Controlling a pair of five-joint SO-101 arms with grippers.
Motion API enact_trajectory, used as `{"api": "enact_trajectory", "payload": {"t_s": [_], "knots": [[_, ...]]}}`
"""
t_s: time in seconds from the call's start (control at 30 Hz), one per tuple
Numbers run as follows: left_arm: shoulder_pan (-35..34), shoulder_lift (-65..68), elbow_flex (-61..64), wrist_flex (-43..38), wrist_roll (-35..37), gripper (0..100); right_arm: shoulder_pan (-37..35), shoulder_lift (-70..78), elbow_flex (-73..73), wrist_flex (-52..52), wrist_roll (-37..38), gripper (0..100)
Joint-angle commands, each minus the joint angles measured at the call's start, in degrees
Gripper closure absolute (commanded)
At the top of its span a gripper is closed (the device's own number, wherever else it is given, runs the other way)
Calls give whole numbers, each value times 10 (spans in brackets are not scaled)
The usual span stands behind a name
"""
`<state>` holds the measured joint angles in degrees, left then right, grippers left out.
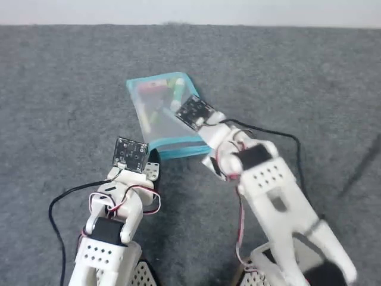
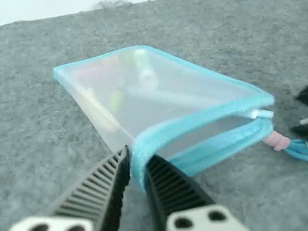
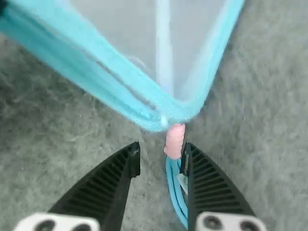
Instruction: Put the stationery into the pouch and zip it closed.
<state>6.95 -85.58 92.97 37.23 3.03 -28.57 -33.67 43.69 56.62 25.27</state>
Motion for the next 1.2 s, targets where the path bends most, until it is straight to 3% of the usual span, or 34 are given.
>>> {"api": "enact_trajectory", "payload": {"t_s": [0.0, 0.13, 0.27, 0.63, 0.8, 1.0, 1.13, 1.17], "knots": [[-1, -11, -9, -22, 9, 989, 7, -129, 61, -7, 14, 853], [-1, -11, -10, -22, 9, 989, 15, -157, 170, -105, 17, 854], [-1, -11, -8, -21, 9, 989, 17, -95, 186, -173, 35, 854], [-2, -11, -7, -19, 9, 989, 37, 225, 6, -265, 30, 853], [-2, -11, -7, -19, 9, 989, 71, 300, -42, -317, -27, 854], [-2, -11, -7, -21, 9, 989, 68, 355, -47, -344, -30, 861], [-2, -11, -7, -21, 9, 989, 73, 361, -47, -337, -32, 998], [-2, -11, -7, -21, 9, 989, 73, 360, -47, -335, -32, 986]]}}
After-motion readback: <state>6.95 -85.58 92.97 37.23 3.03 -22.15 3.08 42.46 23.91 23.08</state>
